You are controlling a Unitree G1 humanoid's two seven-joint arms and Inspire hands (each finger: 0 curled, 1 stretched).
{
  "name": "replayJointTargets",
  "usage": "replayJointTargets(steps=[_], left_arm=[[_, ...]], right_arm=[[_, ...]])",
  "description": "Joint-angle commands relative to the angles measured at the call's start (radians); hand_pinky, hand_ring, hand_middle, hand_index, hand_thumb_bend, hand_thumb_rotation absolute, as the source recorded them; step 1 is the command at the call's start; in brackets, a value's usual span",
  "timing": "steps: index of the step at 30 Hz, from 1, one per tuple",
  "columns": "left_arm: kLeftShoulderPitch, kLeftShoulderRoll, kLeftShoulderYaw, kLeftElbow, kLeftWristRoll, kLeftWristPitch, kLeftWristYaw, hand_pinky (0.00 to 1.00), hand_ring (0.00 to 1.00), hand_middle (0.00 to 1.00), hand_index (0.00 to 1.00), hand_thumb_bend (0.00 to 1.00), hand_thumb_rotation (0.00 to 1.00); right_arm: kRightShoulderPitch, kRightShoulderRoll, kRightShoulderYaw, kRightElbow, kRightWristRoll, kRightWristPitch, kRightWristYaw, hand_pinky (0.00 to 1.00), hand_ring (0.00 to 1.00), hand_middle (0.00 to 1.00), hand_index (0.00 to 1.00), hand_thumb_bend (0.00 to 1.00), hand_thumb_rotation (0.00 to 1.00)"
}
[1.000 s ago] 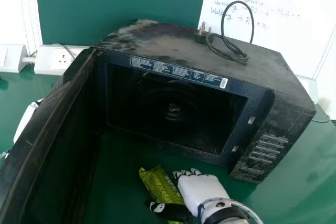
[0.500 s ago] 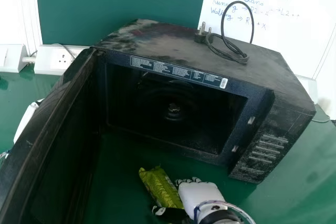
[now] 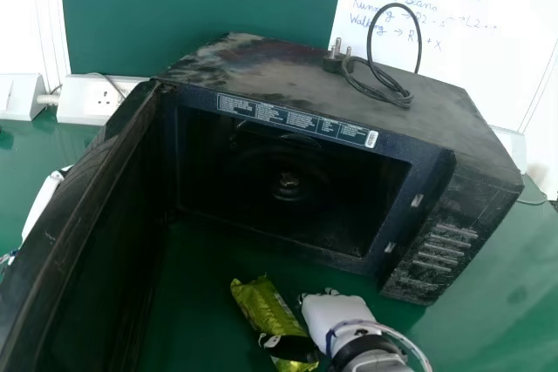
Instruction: Put biscuit inside oven
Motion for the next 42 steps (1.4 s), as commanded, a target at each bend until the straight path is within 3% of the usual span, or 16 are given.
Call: replayJointTargets(steps=[1, 18, 26, 33, 42], left_arm=[[0.007, -0.001, -0.006, -0.017, 0.001, 0.007, 0.001, 0.31, 0.38, 0.44, 0.48, 0.51, 0.06], [0.021, -0.007, -0.015, -0.067, 0.017, 0.033, 0.023, 0.30, 0.37, 0.45, 0.48, 0.51, 0.06], [0.027, -0.011, -0.021, -0.094, 0.026, 0.041, 0.035, 0.30, 0.36, 0.44, 0.48, 0.51, 0.06], [0.029, -0.013, -0.022, -0.106, 0.025, 0.052, 0.038, 0.30, 0.36, 0.44, 0.48, 0.51, 0.06], [0.021, -0.012, -0.024, -0.091, 0.026, 0.037, 0.032, 0.30, 0.36, 0.44, 0.48, 0.51, 0.06]], right_arm=[[0.018, 0.005, -0.004, 0.034, -0.004, 0.004, 0.033, 0.72, 0.87, 0.89, 0.89, 0.91, 0.52], [0.077, 0.042, 0.070, 0.091, -0.071, 0.017, -0.058, 0.68, 0.82, 0.90, 0.92, 0.95, 0.51], [0.106, 0.037, 0.096, 0.112, -0.044, 0.011, -0.067, 0.61, 0.78, 0.83, 0.87, 0.92, 0.51], [0.108, 0.035, 0.110, 0.133, -0.059, 0.008, -0.050, 0.74, 0.85, 0.89, 0.89, 0.93, 0.53], [0.118, 0.041, 0.120, 0.126, -0.055, 0.014, -0.060, 0.78, 0.88, 0.88, 0.85, 0.93, 0.49]])
